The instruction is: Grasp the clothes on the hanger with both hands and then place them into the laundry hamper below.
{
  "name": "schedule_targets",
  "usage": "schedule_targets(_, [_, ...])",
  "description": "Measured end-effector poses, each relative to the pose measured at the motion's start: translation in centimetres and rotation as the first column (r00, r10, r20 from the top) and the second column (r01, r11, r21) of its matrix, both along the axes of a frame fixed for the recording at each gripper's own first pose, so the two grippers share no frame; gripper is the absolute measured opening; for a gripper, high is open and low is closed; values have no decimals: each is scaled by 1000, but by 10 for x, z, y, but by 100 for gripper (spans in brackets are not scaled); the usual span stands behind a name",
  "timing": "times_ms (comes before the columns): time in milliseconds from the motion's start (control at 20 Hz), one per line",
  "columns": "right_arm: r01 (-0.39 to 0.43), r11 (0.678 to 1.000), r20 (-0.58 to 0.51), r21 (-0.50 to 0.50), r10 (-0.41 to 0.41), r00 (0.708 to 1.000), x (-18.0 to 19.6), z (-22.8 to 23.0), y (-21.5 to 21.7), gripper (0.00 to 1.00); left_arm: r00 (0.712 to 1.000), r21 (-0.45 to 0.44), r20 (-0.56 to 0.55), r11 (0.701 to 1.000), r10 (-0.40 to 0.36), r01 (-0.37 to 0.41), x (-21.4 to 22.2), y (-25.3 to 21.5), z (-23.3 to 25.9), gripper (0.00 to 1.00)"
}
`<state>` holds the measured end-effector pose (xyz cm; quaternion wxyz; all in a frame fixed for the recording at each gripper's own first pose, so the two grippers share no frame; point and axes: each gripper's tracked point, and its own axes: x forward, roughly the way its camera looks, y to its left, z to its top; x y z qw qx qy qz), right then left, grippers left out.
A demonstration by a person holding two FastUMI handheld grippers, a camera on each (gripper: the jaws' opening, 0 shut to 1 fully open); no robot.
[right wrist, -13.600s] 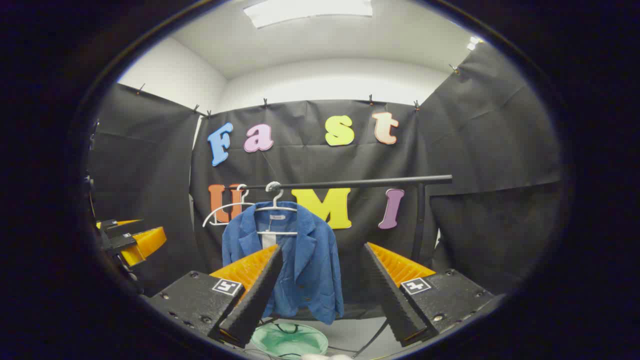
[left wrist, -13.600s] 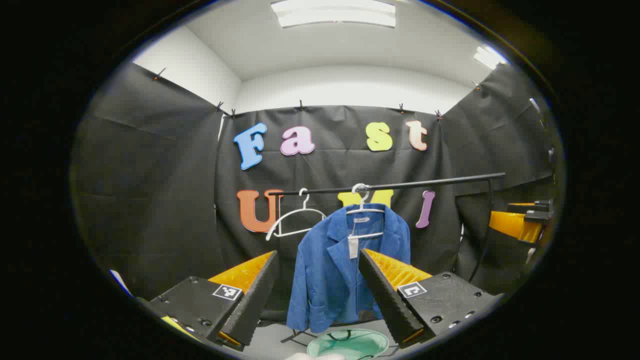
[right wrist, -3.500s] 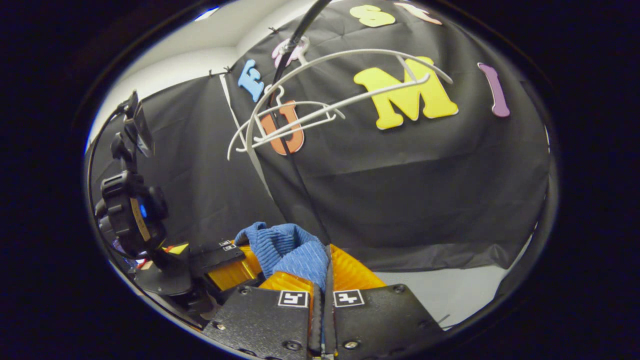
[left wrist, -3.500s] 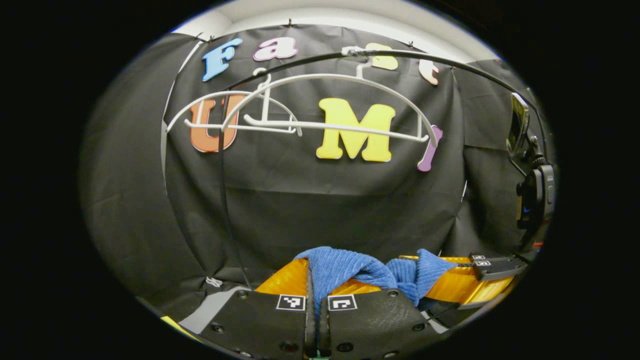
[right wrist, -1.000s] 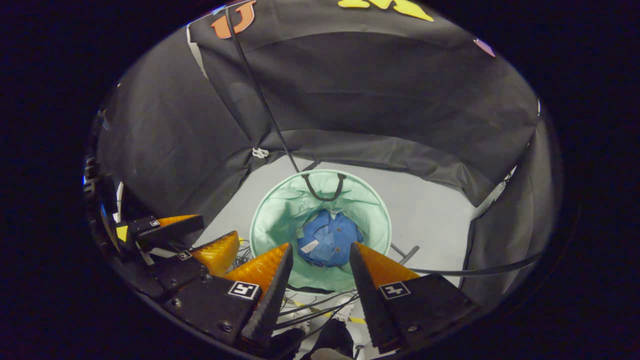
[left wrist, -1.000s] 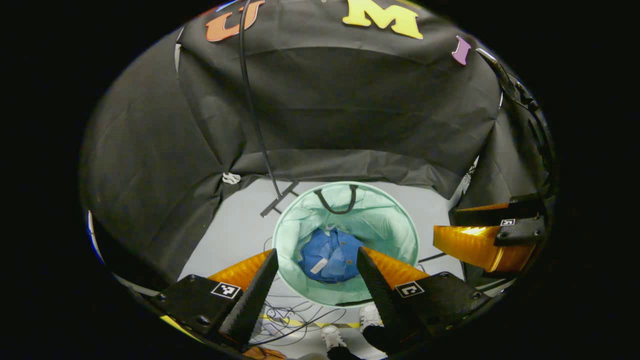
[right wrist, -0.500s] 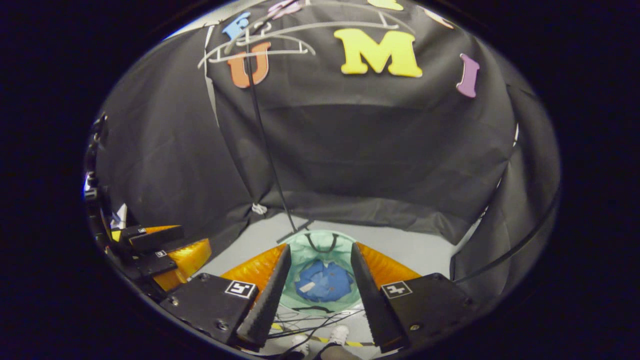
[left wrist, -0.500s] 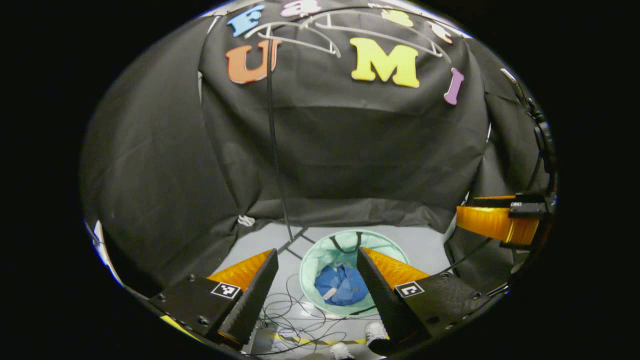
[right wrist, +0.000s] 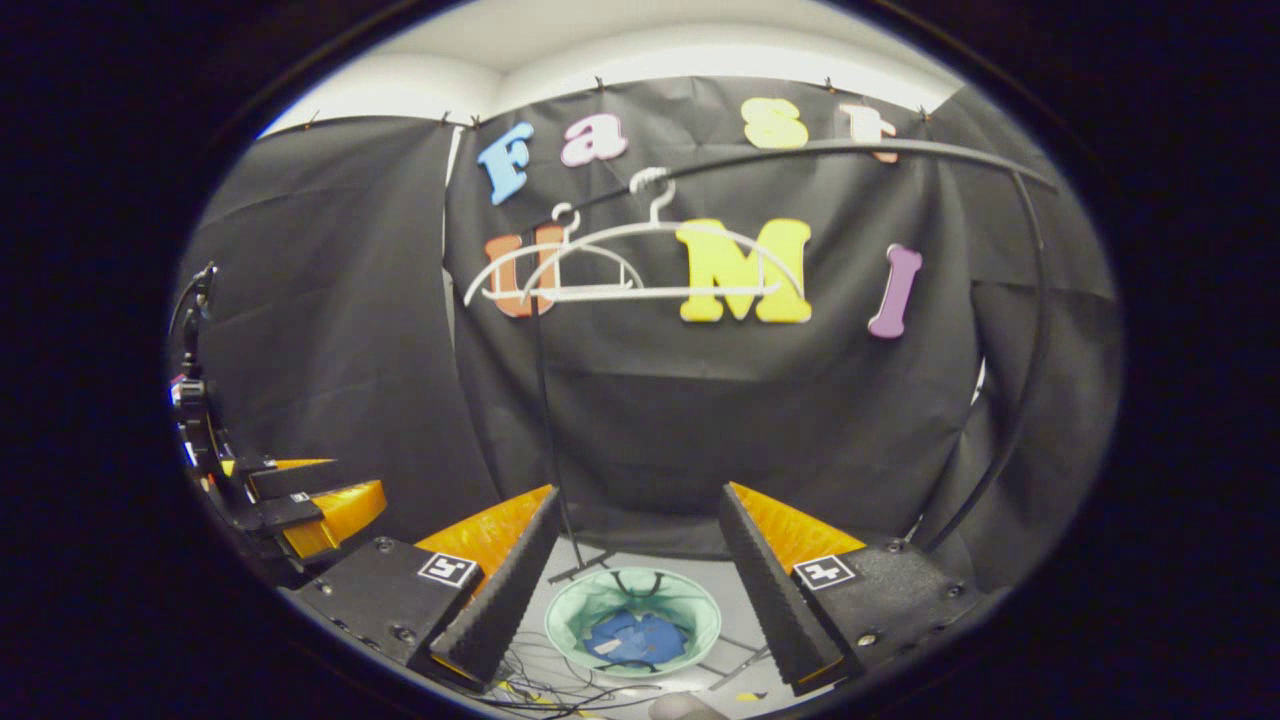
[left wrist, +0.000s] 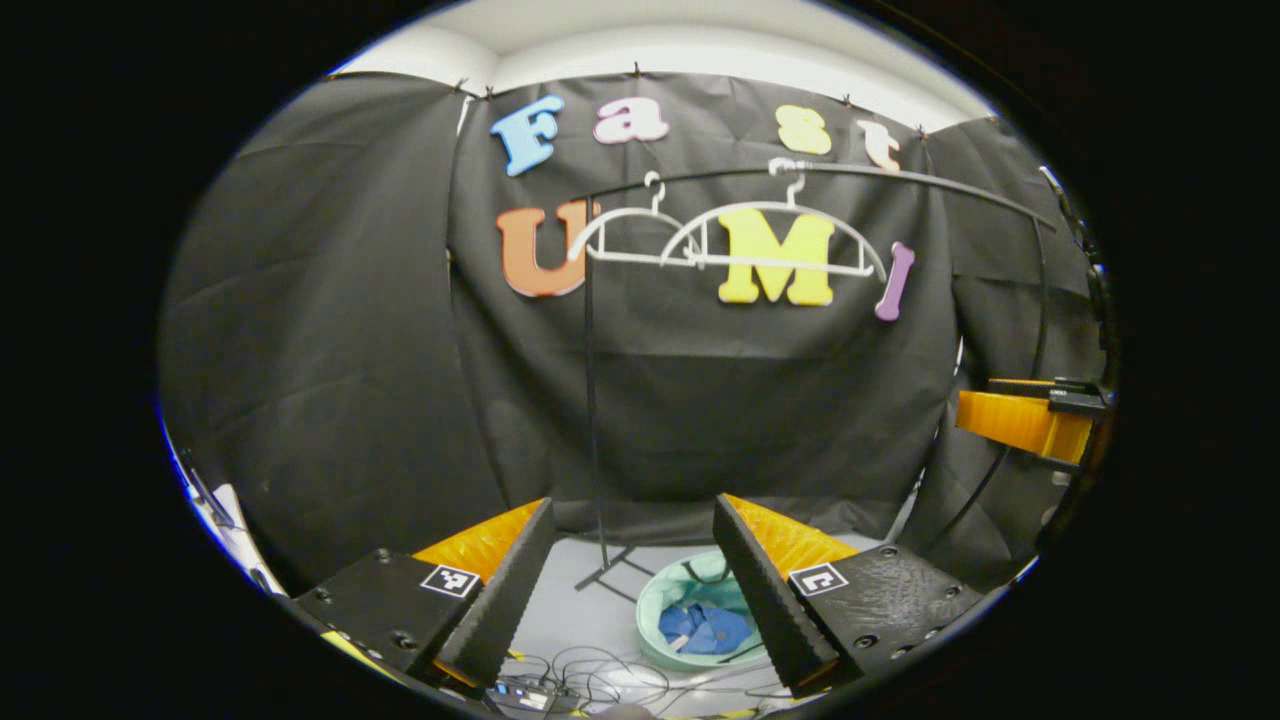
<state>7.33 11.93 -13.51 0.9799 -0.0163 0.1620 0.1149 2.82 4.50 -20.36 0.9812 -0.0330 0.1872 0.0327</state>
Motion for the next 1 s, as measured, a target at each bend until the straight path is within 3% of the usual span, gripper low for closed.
schedule_targets(50, [3, 1000, 32, 7, -3, 999, -4, 18, 1, 100, 999, 1, 39, 1000, -4, 4, 0, 2, 25, 92])
schedule_targets(100, [6, 1000, 62, 19, -7, 998, -9, 38, 1, 100, 997, 14, 77, 1000, -11, 10, 1, 1, 49, 100])
schedule_targets(400, [27, 998, 172, 49, -35, 984, -22, 106, -18, 100, 980, 49, 197, 998, -35, 26, -10, -12, 119, 100])
schedule_targets(750, [89, 993, 201, 72, -102, 974, -53, 101, -57, 100, 977, 88, 205, 993, 56, -76, -40, 5, 112, 100])
schedule_targets(1000, [98, 990, 192, 102, -116, 974, -57, 105, -55, 100, 971, 65, 224, 993, 85, -101, -49, 4, 121, 100])
